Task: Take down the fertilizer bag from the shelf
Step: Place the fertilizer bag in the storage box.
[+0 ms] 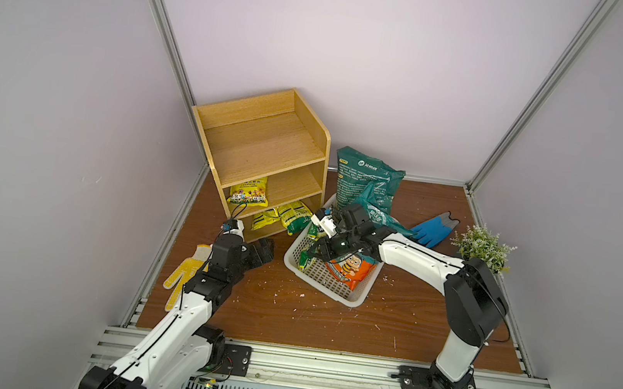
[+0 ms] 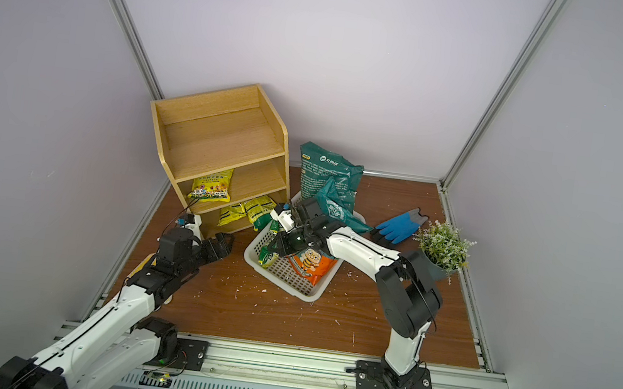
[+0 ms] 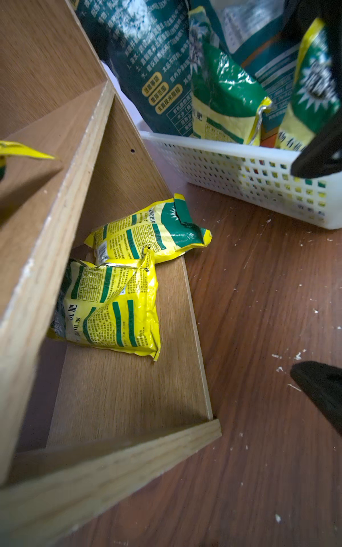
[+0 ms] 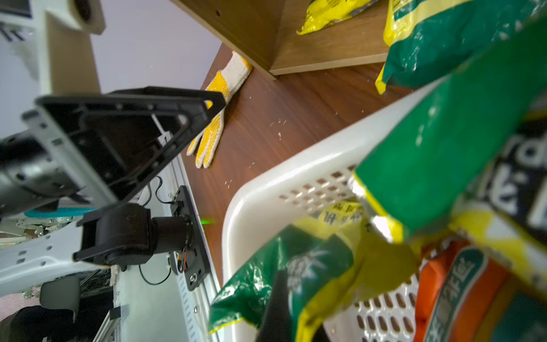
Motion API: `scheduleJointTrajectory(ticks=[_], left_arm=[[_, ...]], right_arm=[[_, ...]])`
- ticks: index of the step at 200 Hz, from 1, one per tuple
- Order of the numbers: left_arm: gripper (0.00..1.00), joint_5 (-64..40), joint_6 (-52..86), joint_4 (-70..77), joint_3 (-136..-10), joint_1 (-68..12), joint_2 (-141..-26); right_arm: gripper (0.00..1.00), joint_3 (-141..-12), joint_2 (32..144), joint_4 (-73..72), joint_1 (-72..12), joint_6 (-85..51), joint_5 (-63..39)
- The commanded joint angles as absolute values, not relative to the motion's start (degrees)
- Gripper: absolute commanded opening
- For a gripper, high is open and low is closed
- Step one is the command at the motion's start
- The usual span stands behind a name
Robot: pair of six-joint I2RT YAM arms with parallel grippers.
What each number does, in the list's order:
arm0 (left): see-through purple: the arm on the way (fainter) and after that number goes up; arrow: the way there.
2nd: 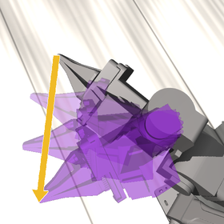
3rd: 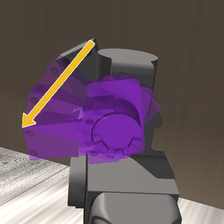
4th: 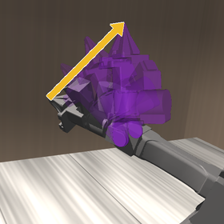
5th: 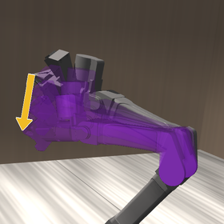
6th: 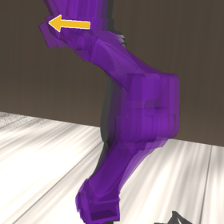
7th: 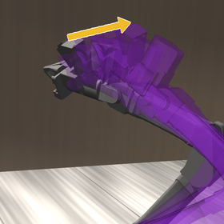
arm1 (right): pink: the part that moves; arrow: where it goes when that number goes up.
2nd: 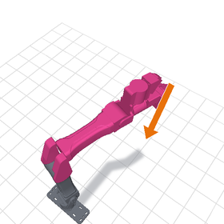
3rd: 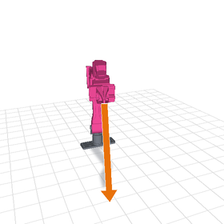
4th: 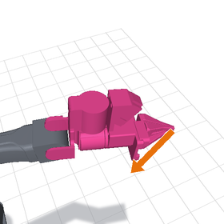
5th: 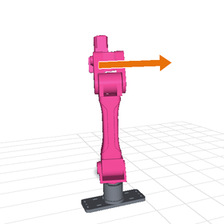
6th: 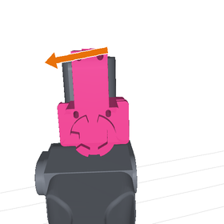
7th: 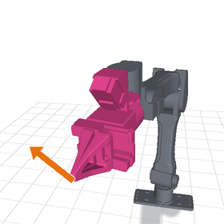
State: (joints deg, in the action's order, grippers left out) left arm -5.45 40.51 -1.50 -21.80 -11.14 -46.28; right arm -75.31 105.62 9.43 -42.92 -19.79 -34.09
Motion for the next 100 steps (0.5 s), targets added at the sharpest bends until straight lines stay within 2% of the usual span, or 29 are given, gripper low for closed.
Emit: scheduleJointTrajectory(ticks=[1, 23, 39, 100], left_arm=[[1.00, -4.1, 40.6, -3.4, -21.8, -10.5, -45.1], [1.00, -3.7, 40.5, -3.4, -21.1, -10.5, -44.6], [1.00, -3.4, 40.5, -3.3, -20.5, -10.5, -44.5], [1.00, -1.6, 41.7, -2.0, -17.2, -10.5, -42.2]], right_arm=[[0.16, -80.4, 106.9, 7.3, -43.0, -19.2, -33.1], [0.35, -83.0, 107.3, 7.2, -43.1, -18.7, -32.5], [0.43, -84.3, 106.3, 6.6, -43.1, -18.3, -32.2], [0.46, -86.6, 102.0, 2.2, -43.1, -20.0, -27.4]])
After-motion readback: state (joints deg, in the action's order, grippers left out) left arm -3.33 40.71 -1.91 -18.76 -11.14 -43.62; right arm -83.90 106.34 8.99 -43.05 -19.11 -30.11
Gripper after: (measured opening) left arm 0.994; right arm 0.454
